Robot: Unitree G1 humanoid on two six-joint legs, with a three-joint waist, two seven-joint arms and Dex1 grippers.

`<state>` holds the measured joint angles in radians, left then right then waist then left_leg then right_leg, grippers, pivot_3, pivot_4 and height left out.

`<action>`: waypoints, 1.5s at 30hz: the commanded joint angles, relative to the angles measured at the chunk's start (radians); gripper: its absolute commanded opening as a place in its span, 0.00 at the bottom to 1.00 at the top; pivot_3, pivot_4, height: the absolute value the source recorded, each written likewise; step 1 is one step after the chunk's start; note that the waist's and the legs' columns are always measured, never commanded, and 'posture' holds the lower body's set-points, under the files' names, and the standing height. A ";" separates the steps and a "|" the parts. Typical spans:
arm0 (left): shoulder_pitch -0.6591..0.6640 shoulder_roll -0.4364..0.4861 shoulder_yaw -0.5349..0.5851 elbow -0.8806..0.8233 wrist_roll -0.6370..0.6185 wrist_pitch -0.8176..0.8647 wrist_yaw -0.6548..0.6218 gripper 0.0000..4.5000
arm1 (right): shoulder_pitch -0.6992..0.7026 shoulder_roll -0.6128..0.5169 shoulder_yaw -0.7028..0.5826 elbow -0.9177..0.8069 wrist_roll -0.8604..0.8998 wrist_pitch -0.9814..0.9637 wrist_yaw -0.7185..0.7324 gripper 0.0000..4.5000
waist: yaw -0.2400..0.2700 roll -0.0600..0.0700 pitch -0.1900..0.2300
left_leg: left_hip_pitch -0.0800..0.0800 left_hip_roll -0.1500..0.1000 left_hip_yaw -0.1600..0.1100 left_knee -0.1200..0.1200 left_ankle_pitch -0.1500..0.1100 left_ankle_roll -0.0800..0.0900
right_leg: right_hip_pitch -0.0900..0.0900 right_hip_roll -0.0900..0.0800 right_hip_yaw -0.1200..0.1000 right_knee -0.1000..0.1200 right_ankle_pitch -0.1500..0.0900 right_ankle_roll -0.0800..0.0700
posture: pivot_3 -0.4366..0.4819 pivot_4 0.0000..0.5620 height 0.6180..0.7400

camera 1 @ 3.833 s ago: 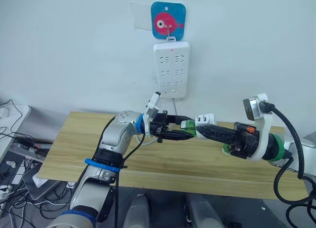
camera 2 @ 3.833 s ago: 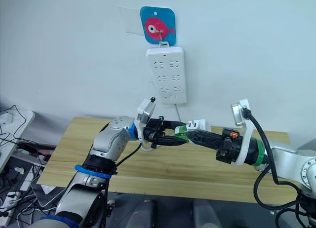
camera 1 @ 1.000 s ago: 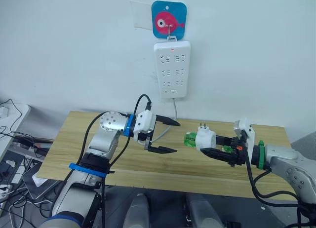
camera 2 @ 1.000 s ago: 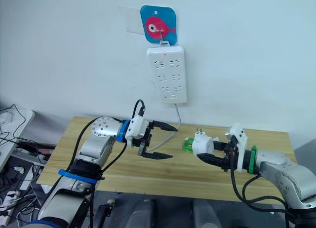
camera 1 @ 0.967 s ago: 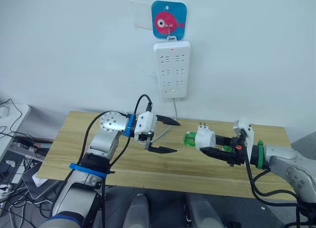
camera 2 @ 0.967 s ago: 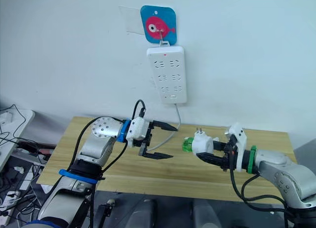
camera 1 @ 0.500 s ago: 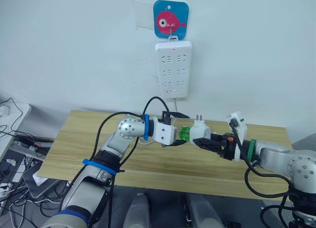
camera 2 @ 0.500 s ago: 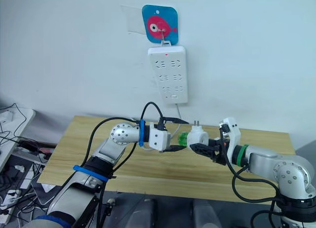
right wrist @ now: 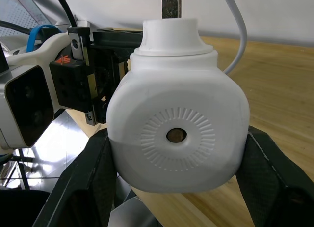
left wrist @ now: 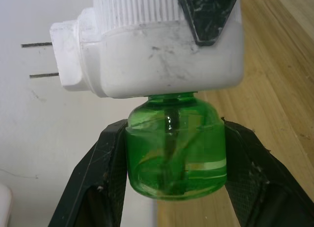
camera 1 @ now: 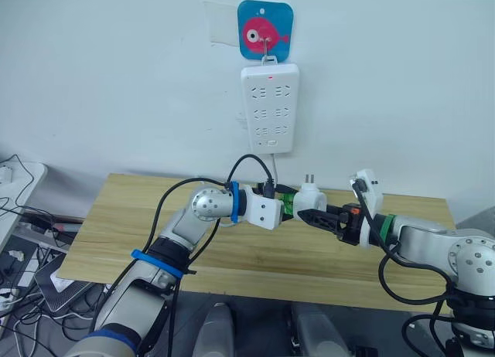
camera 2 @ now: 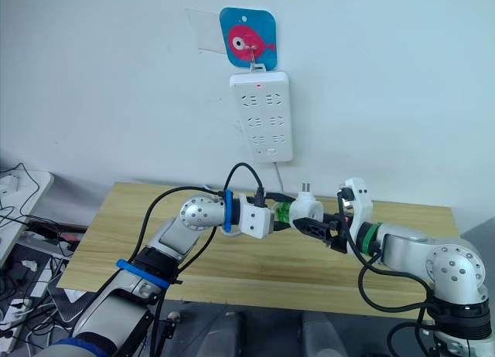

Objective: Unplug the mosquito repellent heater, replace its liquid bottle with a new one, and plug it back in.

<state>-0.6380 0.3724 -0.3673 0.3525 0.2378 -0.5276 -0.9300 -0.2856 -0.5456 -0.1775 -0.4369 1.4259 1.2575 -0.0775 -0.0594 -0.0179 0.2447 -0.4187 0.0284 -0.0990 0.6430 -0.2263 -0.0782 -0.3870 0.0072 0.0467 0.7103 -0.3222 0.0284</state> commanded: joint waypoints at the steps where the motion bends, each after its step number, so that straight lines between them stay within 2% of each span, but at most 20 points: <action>1: 0.001 0.004 -0.018 -0.032 -0.004 -0.001 0.007 0.51 | -0.010 -0.004 -0.002 -0.028 0.061 -0.037 -0.015 0.65 | 0.000 0.000 0.000 | 0.000 0.000 0.000 0.000 0.000 0.000 | 0.000 0.000 0.000 0.000 0.000 0.000 | 0.41 0.44 1.00; 4: -0.009 -0.007 -0.011 -0.009 -0.012 -0.004 0.022 0.51 | -0.009 -0.010 0.001 -0.046 0.074 -0.057 -0.019 0.89 | 0.000 0.000 0.000 | 0.000 0.000 0.000 0.000 0.000 0.000 | 0.000 0.000 0.000 0.000 0.000 0.000 | 0.41 0.44 1.00; 6: -0.006 -0.016 -0.002 0.002 -0.027 0.006 0.025 0.51 | 0.004 -0.026 -0.005 -0.066 0.066 -0.074 -0.017 0.99 | 0.000 0.000 0.000 | 0.000 0.000 0.000 0.000 0.000 0.000 | 0.000 0.000 0.000 0.000 0.000 0.000 | 0.41 0.44 1.00; 13: 0.037 -0.093 0.059 0.006 -0.200 0.138 0.009 0.51 | 0.115 -0.052 -0.030 -0.194 -0.001 -0.192 -0.008 0.99 | 0.000 0.000 0.000 | -0.001 0.000 0.000 -0.002 0.000 0.000 | 0.000 0.000 -0.001 -0.004 0.000 0.000 | 0.39 0.44 1.00; 17: 0.073 -0.155 0.104 -0.032 -0.343 0.250 -0.016 0.51 | 0.181 -0.022 -0.007 -0.282 -0.107 -0.290 -0.001 0.99 | 0.000 0.000 0.000 | -0.002 0.000 -0.001 -0.002 0.000 0.000 | 0.000 0.000 -0.001 -0.005 0.000 0.000 | 0.38 0.43 1.00; 25: 0.131 -0.212 0.141 -0.141 -0.497 0.440 -0.017 0.51 | 0.197 0.071 0.064 -0.327 -0.352 -0.452 -0.003 0.99 | -0.004 0.000 0.000 | -0.001 0.000 0.000 -0.002 0.000 0.000 | 0.000 0.000 -0.001 -0.004 -0.002 0.003 | 0.37 0.42 1.00; 40: 0.183 -0.243 0.142 -0.258 -0.545 0.604 0.015 0.51 | 0.130 0.199 0.152 -0.293 -0.520 -0.510 0.015 0.99 | -0.006 0.000 0.000 | -0.001 0.000 0.000 -0.003 0.000 0.000 | 0.000 0.000 0.000 -0.005 -0.001 0.001 | 0.38 0.39 1.00; 43: 0.191 -0.243 0.145 -0.269 -0.553 0.617 0.015 0.51 | 0.130 0.213 0.151 -0.288 -0.528 -0.510 0.022 0.86 | -0.006 0.000 0.000 | -0.001 0.000 0.000 -0.003 0.000 0.000 | 0.000 0.000 -0.001 -0.005 0.000 0.000 | 0.38 0.39 1.00; 45: 0.191 -0.243 0.146 -0.273 -0.555 0.622 0.016 0.51 | 0.130 0.218 0.148 -0.287 -0.530 -0.509 0.026 0.70 | -0.006 0.000 0.000 | -0.001 0.000 0.000 -0.003 0.000 0.000 | 0.000 0.000 -0.001 -0.005 0.000 0.000 | 0.38 0.39 1.00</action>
<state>-0.4426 0.1373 -0.2293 0.1283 -0.2930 0.1000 -0.9097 -0.1469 -0.3304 -0.0162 -0.7029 0.8988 0.7693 -0.0629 -0.0651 -0.0176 0.2447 -0.4195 0.0287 -0.0993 0.6404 -0.2262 -0.0785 -0.3871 0.0071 0.0460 0.7053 -0.3223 0.0287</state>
